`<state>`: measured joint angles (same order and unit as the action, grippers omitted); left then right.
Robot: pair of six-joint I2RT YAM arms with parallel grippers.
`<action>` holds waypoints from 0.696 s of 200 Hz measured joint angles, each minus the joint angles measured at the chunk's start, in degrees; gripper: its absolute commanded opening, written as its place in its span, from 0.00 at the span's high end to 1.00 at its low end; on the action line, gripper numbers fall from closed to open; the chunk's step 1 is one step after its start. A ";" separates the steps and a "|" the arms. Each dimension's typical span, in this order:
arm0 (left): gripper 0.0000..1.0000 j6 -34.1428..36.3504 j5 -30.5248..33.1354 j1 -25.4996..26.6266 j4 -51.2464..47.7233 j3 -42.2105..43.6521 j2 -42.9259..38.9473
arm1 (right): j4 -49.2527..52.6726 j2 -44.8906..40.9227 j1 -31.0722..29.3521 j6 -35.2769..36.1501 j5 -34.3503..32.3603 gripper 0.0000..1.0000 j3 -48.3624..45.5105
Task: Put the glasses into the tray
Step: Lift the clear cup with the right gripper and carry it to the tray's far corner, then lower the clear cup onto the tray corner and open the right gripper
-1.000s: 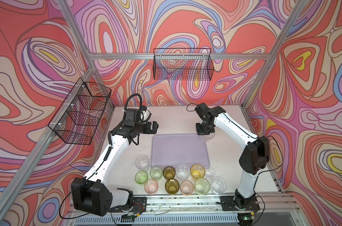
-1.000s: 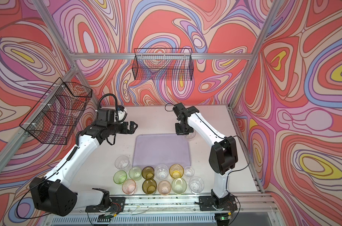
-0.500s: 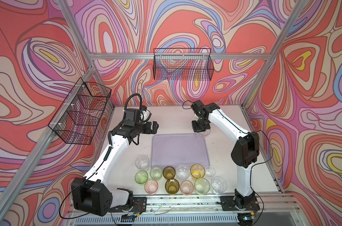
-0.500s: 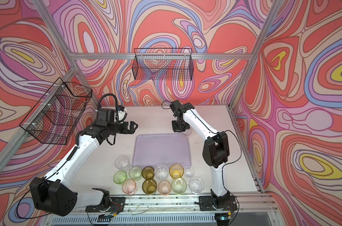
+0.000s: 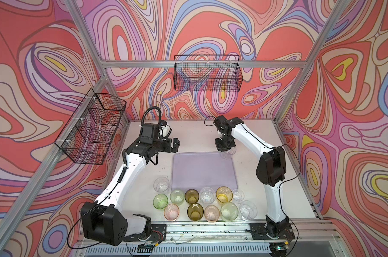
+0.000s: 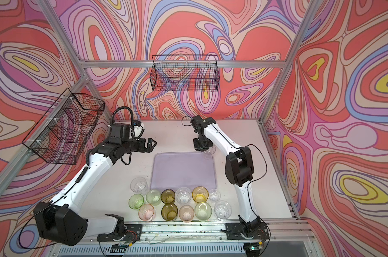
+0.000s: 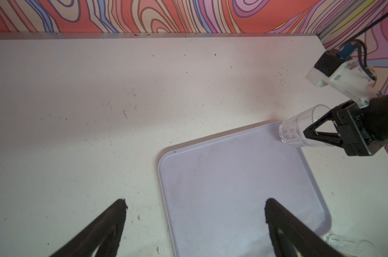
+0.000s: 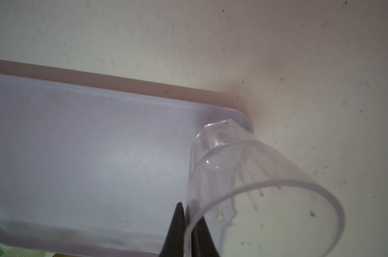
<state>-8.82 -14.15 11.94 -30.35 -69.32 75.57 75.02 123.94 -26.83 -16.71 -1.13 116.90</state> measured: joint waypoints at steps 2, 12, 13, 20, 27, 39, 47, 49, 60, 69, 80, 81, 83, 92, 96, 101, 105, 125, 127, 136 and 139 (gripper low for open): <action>0.00 0.00 0.02 0.00 0.00 0.00 0.00 | 0.02 0.09 0.02 0.00 0.02 1.00 0.07; 0.00 0.00 0.00 0.00 0.00 0.00 0.00 | 0.00 0.68 0.02 0.15 0.09 1.00 0.33; 0.00 0.00 0.00 0.00 0.00 0.00 0.00 | -0.02 0.72 0.02 0.15 0.09 1.00 0.33; 0.00 0.00 0.00 0.00 0.00 0.00 0.00 | 0.02 1.03 0.00 0.17 0.09 1.00 0.35; 0.00 0.00 0.02 0.00 0.00 0.00 0.00 | 0.07 1.31 0.00 0.20 0.09 1.00 0.35; 0.00 0.00 0.00 0.00 0.00 0.00 0.00 | 0.07 1.68 0.02 0.24 0.07 1.00 0.35; 0.00 0.00 0.00 0.00 0.00 0.00 0.00 | 0.07 1.81 0.02 0.28 0.07 1.00 0.35; 0.00 0.00 0.02 0.00 0.00 0.00 0.00 | 0.07 1.86 0.00 0.33 0.07 1.00 0.35; 0.00 0.00 0.00 0.00 0.00 0.00 0.00 | 0.02 1.90 0.00 0.42 0.07 1.00 0.35; 0.00 0.00 0.00 0.00 0.00 0.00 0.00 | 0.04 1.97 0.02 0.57 0.09 1.00 0.39; 0.00 0.00 0.00 0.00 0.00 0.00 0.00 | 0.07 2.10 0.02 0.61 0.09 1.00 0.63; 0.00 0.00 0.00 0.00 0.00 0.00 0.00 | 0.07 2.10 0.02 0.61 0.09 1.00 0.63; 0.00 0.00 0.00 0.00 0.00 0.00 0.00 | 0.07 2.14 0.02 0.61 0.09 1.00 0.68; 0.00 0.00 0.00 0.00 0.00 0.00 0.00 | 0.07 2.29 0.02 0.63 0.11 1.00 0.98; 0.00 0.00 0.00 0.00 0.00 0.00 0.00 | 0.02 2.32 0.02 0.63 0.11 1.00 1.05; 0.00 0.00 0.00 0.00 0.00 0.00 0.00 | 0.04 2.34 0.00 0.66 0.11 1.00 1.14; 0.00 0.00 0.00 0.00 0.00 0.00 0.00 | 0.07 2.34 0.00 0.68 0.11 1.00 1.18; 0.00 0.00 0.00 0.00 0.00 0.00 0.00 | 0.07 2.34 0.02 0.79 0.11 1.00 1.29; 0.00 0.00 0.00 0.00 0.00 0.00 0.00 | 0.09 2.34 0.00 0.79 0.11 1.00 1.29; 0.00 0.00 0.00 0.00 0.00 0.00 0.00 | 0.11 2.40 0.02 0.79 0.11 0.99 1.29; 0.00 0.00 0.00 0.00 0.00 0.00 0.00 | 0.11 2.43 0.00 0.81 0.11 0.99 1.29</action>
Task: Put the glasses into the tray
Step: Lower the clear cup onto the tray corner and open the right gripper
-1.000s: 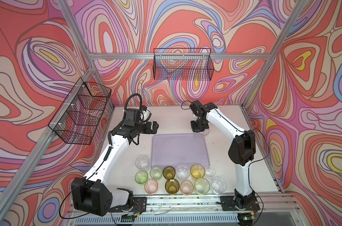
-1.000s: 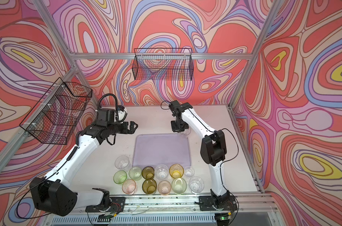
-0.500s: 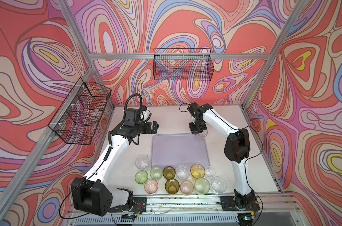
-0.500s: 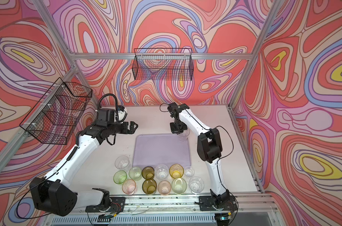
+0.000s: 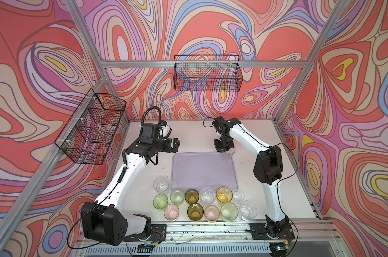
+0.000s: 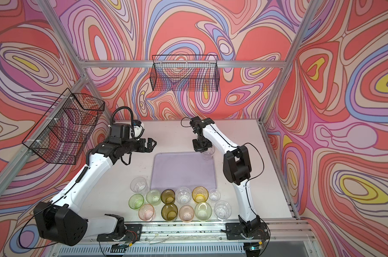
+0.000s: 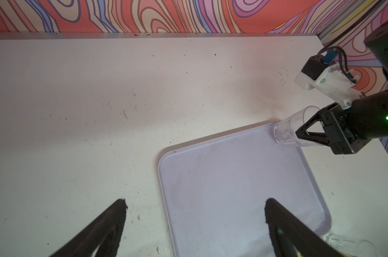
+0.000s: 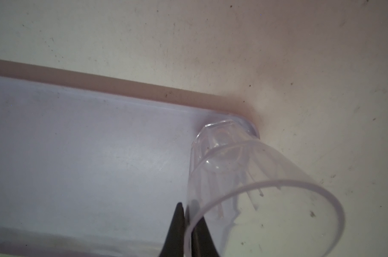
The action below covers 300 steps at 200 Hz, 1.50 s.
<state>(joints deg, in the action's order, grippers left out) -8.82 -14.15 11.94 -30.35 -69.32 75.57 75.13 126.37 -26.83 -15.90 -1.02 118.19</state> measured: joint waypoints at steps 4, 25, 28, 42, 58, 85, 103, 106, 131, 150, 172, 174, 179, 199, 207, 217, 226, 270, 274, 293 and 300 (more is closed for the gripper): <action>0.00 0.00 0.00 0.00 0.00 0.00 0.00 | 0.02 0.07 0.02 0.00 0.00 0.98 0.00; 0.00 0.00 0.00 0.00 0.00 0.00 0.00 | 0.02 0.22 0.00 0.00 0.00 0.97 0.00; 0.00 0.00 0.00 0.00 0.00 0.00 0.00 | 0.02 0.24 0.02 0.00 0.02 0.96 0.00; 0.00 0.00 0.00 0.00 0.00 0.00 0.00 | 0.00 0.24 0.02 0.00 0.04 0.95 0.00; 0.00 0.00 0.00 0.00 0.00 0.00 0.00 | 0.02 0.24 0.00 0.00 0.09 0.95 0.00; 0.00 0.00 0.00 0.00 0.00 0.00 0.00 | 0.02 0.28 0.00 0.04 0.28 0.93 0.00; 0.00 0.00 0.00 0.00 0.00 0.00 0.00 | 0.00 0.52 0.02 0.13 0.42 0.91 0.00; 0.00 0.00 0.00 0.00 0.00 0.00 0.00 | 0.00 0.59 0.00 0.20 0.42 0.91 0.00; 0.00 0.00 0.00 0.00 0.00 0.00 -0.02 | -0.02 1.09 0.00 0.20 0.57 0.90 0.00; 0.00 0.00 0.00 0.00 0.00 0.00 -0.04 | -0.04 1.18 0.00 0.20 0.66 0.89 0.00; 0.00 0.00 0.02 0.00 0.00 0.00 -0.04 | -0.04 1.18 0.00 0.22 0.83 0.88 0.00; 0.00 0.00 0.02 0.00 0.00 0.00 -0.04 | -0.04 1.18 0.00 0.20 0.85 0.88 0.00; 0.00 0.00 0.02 0.00 0.00 0.00 -0.07 | -0.02 1.18 0.02 0.20 0.90 0.87 0.02; 0.00 0.00 0.02 0.00 0.00 0.00 -0.07 | -0.11 1.18 0.00 0.24 1.16 0.85 0.20; 0.00 0.00 0.02 0.00 0.00 0.00 -0.07 | -0.24 1.18 0.00 0.26 1.31 0.85 0.22; 0.00 0.00 0.02 0.00 0.00 0.00 -0.07 | -0.57 1.18 0.00 0.39 1.46 0.85 0.22; 0.00 0.02 0.02 0.00 0.00 0.00 -0.07 | -0.94 1.16 0.00 0.46 1.49 0.83 0.20; 0.00 0.02 0.17 0.00 0.00 0.00 -0.07 | -4.04 -2.56 0.00 1.42 1.68 0.81 -1.79; 0.00 0.02 0.20 0.00 0.00 0.00 -0.07 | -4.37 -3.28 0.00 1.51 1.75 0.80 -2.03; 0.00 0.02 0.22 -0.02 -0.02 0.00 -0.07 | -5.68 -6.54 0.00 1.88 1.79 0.79 -3.04; 0.00 0.02 0.24 -0.02 -0.07 0.00 -0.07 | -6.21 -8.04 0.00 1.97 1.88 0.78 -3.45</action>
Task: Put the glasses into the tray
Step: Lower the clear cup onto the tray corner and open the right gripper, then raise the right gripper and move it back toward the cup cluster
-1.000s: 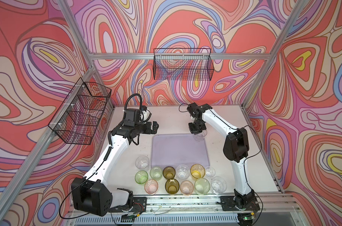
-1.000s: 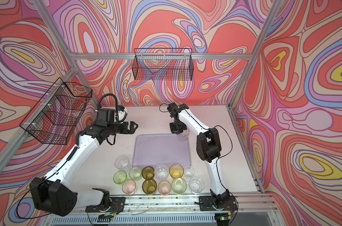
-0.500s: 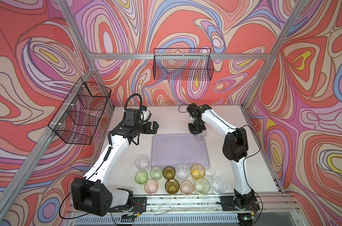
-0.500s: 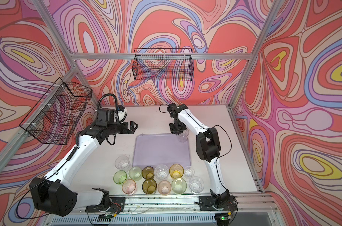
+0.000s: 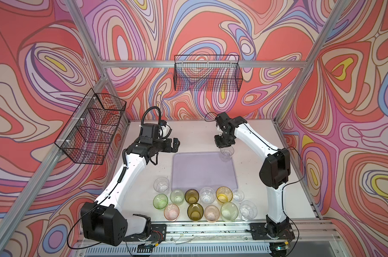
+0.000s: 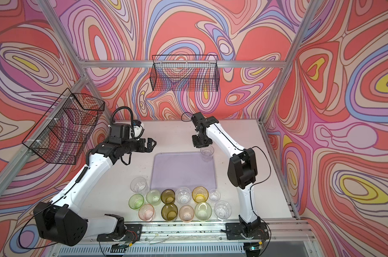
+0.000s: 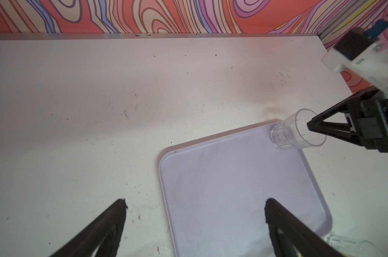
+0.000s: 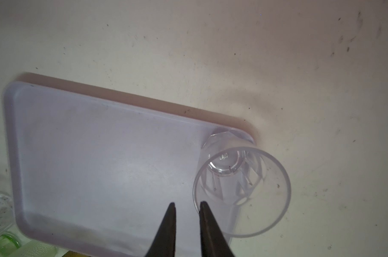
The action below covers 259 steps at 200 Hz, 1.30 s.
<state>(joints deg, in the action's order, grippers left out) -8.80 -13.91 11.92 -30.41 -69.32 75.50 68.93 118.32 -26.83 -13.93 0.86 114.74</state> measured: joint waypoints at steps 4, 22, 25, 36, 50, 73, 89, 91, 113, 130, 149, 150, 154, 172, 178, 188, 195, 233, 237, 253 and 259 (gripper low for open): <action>0.00 0.00 0.00 -0.02 -0.04 0.00 0.00 | -0.22 -0.76 0.00 0.13 -0.02 0.78 -0.24; 0.00 0.00 -0.02 -0.02 -0.15 0.00 0.00 | -0.61 -3.56 0.00 0.35 -0.02 0.77 -0.83; 0.00 0.00 0.00 -0.02 -0.20 0.00 0.00 | -0.61 -4.02 0.00 0.39 -0.02 0.78 -0.87; 0.00 0.00 -0.02 -0.02 -0.28 0.00 0.00 | -0.59 -5.09 0.00 0.44 -0.04 0.77 -0.94; 0.00 0.00 -0.02 -0.02 -0.28 0.00 0.00 | -0.50 -6.23 0.00 0.50 -0.13 0.77 -1.33; 0.00 0.00 -0.04 -0.02 -0.28 0.00 0.00 | -0.46 -8.35 0.00 0.68 -0.24 0.76 -3.52; 0.00 0.00 -0.04 -0.04 -0.28 0.00 0.00 | -0.42 -10.49 0.00 0.72 -0.31 0.76 -5.92; 0.00 0.00 -0.07 -0.02 -0.28 0.00 0.00 | -0.39 -10.91 -0.02 0.74 -0.28 0.76 -6.34; 0.00 0.00 -0.09 -0.04 -0.28 0.00 0.00 | -0.68 -14.82 -0.13 0.83 -0.31 0.75 -9.79; 0.00 -0.02 -0.13 -0.04 -0.28 0.00 0.00 | -0.76 -18.82 -0.22 0.87 -0.35 0.74 -12.85; 0.00 -0.02 -0.22 -0.04 -0.28 0.00 0.00 | -0.76 -22.47 -0.22 0.96 -0.31 0.74 -15.23; 0.00 -0.02 -0.20 -0.04 -0.31 0.00 0.00 | -0.74 -22.60 -0.22 0.96 -0.33 0.74 -15.30; 0.00 -0.02 -0.22 -0.04 -0.28 0.00 0.00 | -0.81 -23.43 -0.22 0.96 -0.28 0.74 -15.87; 0.00 -0.02 -0.22 -0.04 -0.31 0.00 0.00 | -0.85 -26.21 -0.24 0.96 -0.26 0.72 -18.05; 0.00 -0.02 -0.22 -0.04 -0.28 0.00 0.00 | -0.83 -27.02 -0.24 0.92 -0.26 0.72 -18.88; 0.00 -0.02 -0.24 -0.04 -0.28 0.00 0.00 | -0.74 -28.44 -0.24 0.87 -0.22 0.70 -20.48; 0.00 -0.02 -0.24 -0.04 -0.28 0.00 0.00 | -0.68 -29.53 -0.24 0.81 -0.20 0.70 -21.66; 0.00 -0.02 -0.50 -0.04 -0.31 0.00 0.02 | 0.00 -34.42 -0.26 0.57 -0.17 0.66 -25.57; 0.00 -0.04 -0.59 -0.04 -0.31 0.00 0.02 | 0.07 -34.99 -0.26 0.52 -0.22 0.65 -26.05; 0.00 -0.11 -0.76 -0.15 -0.28 0.00 0.02 | 0.31 -37.31 -0.31 0.37 -0.17 0.64 -28.22; 0.00 -0.22 -0.87 -0.24 -0.31 0.00 0.02 | 0.48 -38.12 -0.33 0.35 -0.20 0.64 -29.03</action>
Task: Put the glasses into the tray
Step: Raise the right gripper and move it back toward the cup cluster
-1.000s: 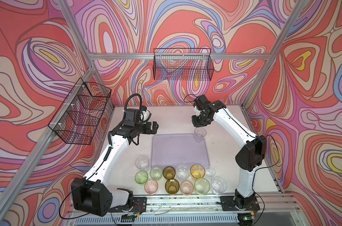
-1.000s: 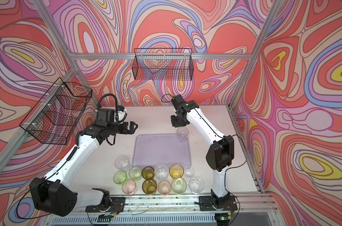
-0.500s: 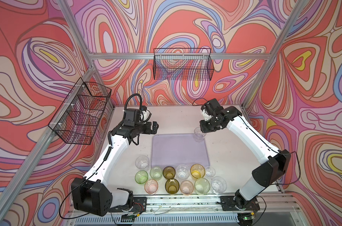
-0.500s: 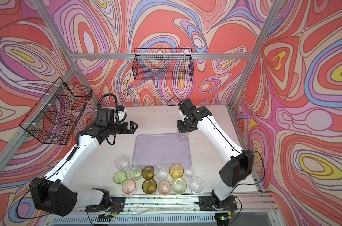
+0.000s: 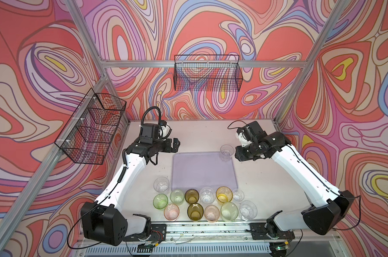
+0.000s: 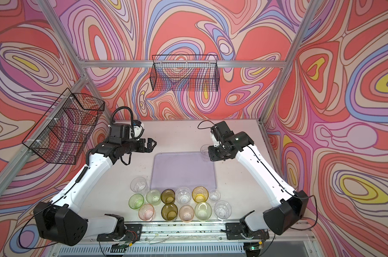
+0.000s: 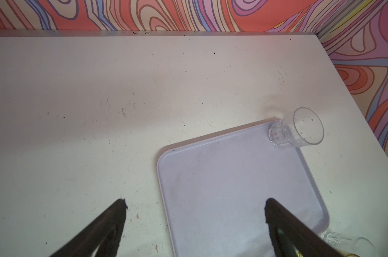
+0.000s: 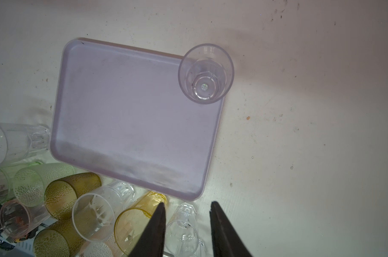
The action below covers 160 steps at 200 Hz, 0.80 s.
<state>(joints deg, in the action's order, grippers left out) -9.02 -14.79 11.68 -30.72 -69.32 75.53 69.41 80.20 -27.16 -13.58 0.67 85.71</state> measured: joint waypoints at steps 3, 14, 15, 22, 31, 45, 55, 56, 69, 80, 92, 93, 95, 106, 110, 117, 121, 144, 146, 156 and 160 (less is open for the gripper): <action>0.00 0.00 0.00 -0.02 0.00 0.00 0.00 | 0.07 -0.31 0.00 0.00 0.00 0.63 -0.31; 0.00 -0.04 0.00 -0.07 0.02 0.00 0.00 | 0.59 -1.55 -0.02 -0.07 0.02 0.62 -1.55; 0.00 -0.04 0.00 -0.07 0.02 0.00 0.00 | 0.68 -1.73 -0.02 -0.07 0.02 0.62 -1.73; 0.00 -0.04 0.00 -0.07 0.00 0.00 0.00 | 1.07 -2.27 -0.04 -0.17 0.04 0.62 -2.21; 0.00 -0.04 0.00 -0.07 0.00 0.00 0.00 | 1.70 -2.80 -0.07 -0.24 0.11 0.62 -2.62; 0.00 -0.04 -0.02 -0.07 0.02 0.00 0.07 | 2.54 -3.23 -0.13 -0.42 0.28 0.62 -3.08; 0.00 -0.04 -0.02 -0.07 0.00 0.00 0.15 | 2.99 -3.54 -0.22 -0.59 0.48 0.62 -3.74; 0.00 -0.04 -0.02 -0.07 0.00 0.00 0.22 | 2.99 -3.54 -0.22 -0.59 0.48 0.62 -3.74; 0.00 -0.07 -0.02 -0.07 -0.02 0.00 0.46 | 3.72 -3.91 -0.37 -0.90 0.83 0.61 -4.85; 0.00 -0.07 -0.02 -0.07 -0.07 0.00 0.61 | 4.13 -4.31 -0.44 -1.16 1.11 0.61 -5.97; 0.00 -0.07 -0.02 -0.07 -0.15 0.00 0.66 | 4.48 -4.96 -0.57 -1.79 1.73 0.60 -7.50; 0.00 -0.07 -0.02 -0.07 -0.15 0.00 0.66 | 4.55 -5.11 -0.57 -1.88 1.77 0.60 -7.78; 0.00 -0.07 -0.02 -0.07 -0.17 0.00 0.66 | 4.57 -5.16 -0.59 -1.92 1.86 0.59 -7.91; 0.00 -0.09 -0.04 -0.07 -0.17 0.00 0.66 | 4.94 -5.88 -0.72 -2.56 2.38 0.59 -9.31; 0.00 -0.11 -0.04 -0.07 -0.17 0.00 0.66 | 5.07 -6.10 -0.76 -2.64 2.49 0.58 -9.79; 0.00 -0.17 -0.09 -0.07 -0.20 0.00 0.66 | 5.25 -6.58 -0.81 -3.13 2.84 0.58 -10.67; 0.00 -0.20 -0.11 -0.07 -0.22 0.00 0.66 | 5.35 -6.84 -0.83 -3.39 2.95 0.58 -11.17; 0.00 -0.22 -0.24 -0.07 -0.22 0.00 0.68 | 5.92 -8.15 -1.09 -4.74 3.67 0.58 -13.62; 0.00 -0.22 -0.24 -0.07 -0.22 0.00 0.68 | 5.97 -8.31 -1.11 -4.83 3.74 0.58 -13.84; 0.00 -0.22 -0.24 -0.07 -0.22 0.00 0.70 | 6.03 -8.85 -1.16 -5.55 3.91 0.58 -14.78; 0.00 -0.22 -0.24 -0.07 -0.22 0.00 0.70 | 6.05 -9.07 -1.16 -5.73 4.00 0.58 -15.15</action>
<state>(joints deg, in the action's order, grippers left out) -9.23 -15.03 11.62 -30.94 -69.32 76.23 75.46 71.13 -28.32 -19.31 4.67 70.57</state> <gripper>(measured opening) 0.999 0.421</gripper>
